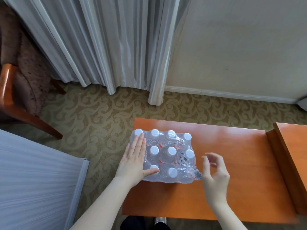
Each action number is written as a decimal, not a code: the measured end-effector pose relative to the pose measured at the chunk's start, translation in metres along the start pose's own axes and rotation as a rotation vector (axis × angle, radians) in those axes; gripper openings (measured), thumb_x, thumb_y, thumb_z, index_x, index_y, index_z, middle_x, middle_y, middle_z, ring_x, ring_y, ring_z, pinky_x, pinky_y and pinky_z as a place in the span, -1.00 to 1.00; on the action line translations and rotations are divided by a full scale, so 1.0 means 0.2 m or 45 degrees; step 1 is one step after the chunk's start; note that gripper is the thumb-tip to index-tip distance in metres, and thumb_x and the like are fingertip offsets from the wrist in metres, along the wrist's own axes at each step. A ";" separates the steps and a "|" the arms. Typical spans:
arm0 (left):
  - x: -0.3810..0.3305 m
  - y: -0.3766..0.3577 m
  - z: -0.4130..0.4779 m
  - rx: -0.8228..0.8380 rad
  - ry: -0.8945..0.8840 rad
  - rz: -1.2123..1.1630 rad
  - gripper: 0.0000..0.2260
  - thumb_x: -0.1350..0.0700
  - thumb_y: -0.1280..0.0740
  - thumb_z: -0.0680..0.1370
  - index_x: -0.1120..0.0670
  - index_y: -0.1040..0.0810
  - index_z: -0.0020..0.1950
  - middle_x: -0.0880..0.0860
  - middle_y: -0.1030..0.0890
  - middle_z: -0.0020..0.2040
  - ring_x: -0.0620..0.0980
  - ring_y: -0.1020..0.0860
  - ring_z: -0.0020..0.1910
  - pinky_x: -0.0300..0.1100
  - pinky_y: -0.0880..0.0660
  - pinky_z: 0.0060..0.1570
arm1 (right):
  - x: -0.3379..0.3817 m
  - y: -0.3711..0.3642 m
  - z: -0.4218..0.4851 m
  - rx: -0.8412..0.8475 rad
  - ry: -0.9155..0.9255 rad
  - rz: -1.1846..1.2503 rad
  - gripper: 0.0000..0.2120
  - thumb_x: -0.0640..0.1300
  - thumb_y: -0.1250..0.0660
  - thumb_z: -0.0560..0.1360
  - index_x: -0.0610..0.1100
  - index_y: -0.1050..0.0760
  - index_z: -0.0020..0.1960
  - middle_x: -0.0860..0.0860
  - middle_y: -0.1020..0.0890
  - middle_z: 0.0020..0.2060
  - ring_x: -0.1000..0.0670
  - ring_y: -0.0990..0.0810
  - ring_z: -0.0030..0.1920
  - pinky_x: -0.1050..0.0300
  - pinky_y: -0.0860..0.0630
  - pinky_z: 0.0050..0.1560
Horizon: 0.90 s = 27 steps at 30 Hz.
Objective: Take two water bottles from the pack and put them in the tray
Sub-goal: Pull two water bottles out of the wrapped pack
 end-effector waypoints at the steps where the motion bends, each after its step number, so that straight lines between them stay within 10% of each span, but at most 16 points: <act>1: 0.00 0.00 0.00 -0.006 -0.002 -0.010 0.00 -0.52 0.16 0.32 0.13 0.44 0.46 0.02 0.49 0.48 0.03 0.48 0.44 -0.03 0.28 0.47 | 0.10 -0.05 0.02 0.007 0.111 -0.020 -0.88 -0.31 -0.31 0.49 -0.15 -0.50 -0.01 -0.07 -0.61 -0.17 -0.10 -0.58 -0.14 0.24 -0.43 -0.08; 7: 0.01 -0.01 0.00 -0.050 0.015 -0.017 -0.01 -0.52 0.17 0.33 0.12 0.45 0.46 0.01 0.47 0.49 0.00 0.48 0.44 -0.05 0.26 0.48 | 0.51 -0.69 -0.06 0.668 0.851 -0.711 -0.78 -0.05 -0.34 0.44 -0.13 -0.50 0.03 -0.03 -0.63 -0.17 -0.12 -0.54 -0.08 0.02 -0.44 -0.05; 12: 0.02 -0.03 0.00 -0.079 0.012 -0.012 -0.02 -0.52 0.19 0.32 0.11 0.46 0.46 0.02 0.46 0.50 0.00 0.47 0.46 -0.02 0.23 0.49 | 0.34 -0.94 -0.08 0.989 0.853 -1.106 -0.62 0.07 -0.28 0.48 -0.18 -0.36 0.13 -0.14 -0.63 -0.08 -0.18 -0.50 0.02 -0.05 -0.32 0.06; 24: 0.03 -0.02 0.00 -0.104 0.040 -0.089 -0.02 -0.51 0.15 0.35 0.11 0.38 0.50 0.00 0.45 0.50 -0.02 0.46 0.46 -0.03 0.24 0.49 | 0.44 -0.83 -0.01 0.882 0.751 -0.819 -0.75 0.03 -0.29 0.47 -0.12 -0.32 -0.13 -0.07 -0.60 -0.29 -0.13 -0.45 -0.11 0.05 -0.18 -0.05; 27: 0.02 0.01 -0.01 -0.073 0.058 -0.013 -0.01 -0.51 0.12 0.36 0.19 0.05 0.54 0.10 0.10 0.58 0.07 0.11 0.55 0.02 -0.05 0.48 | 0.57 -0.69 0.02 0.809 0.745 -0.738 -0.75 0.02 -0.31 0.45 -0.16 -0.38 -0.15 0.00 -0.44 -0.38 -0.09 -0.38 -0.19 0.06 -0.20 -0.10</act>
Point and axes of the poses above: each hand's wrist, its own z-axis towards the middle knuckle, its own y-axis out of the back of the hand, x = y × z, the point moved 9 cm from there along z, towards the middle knuckle
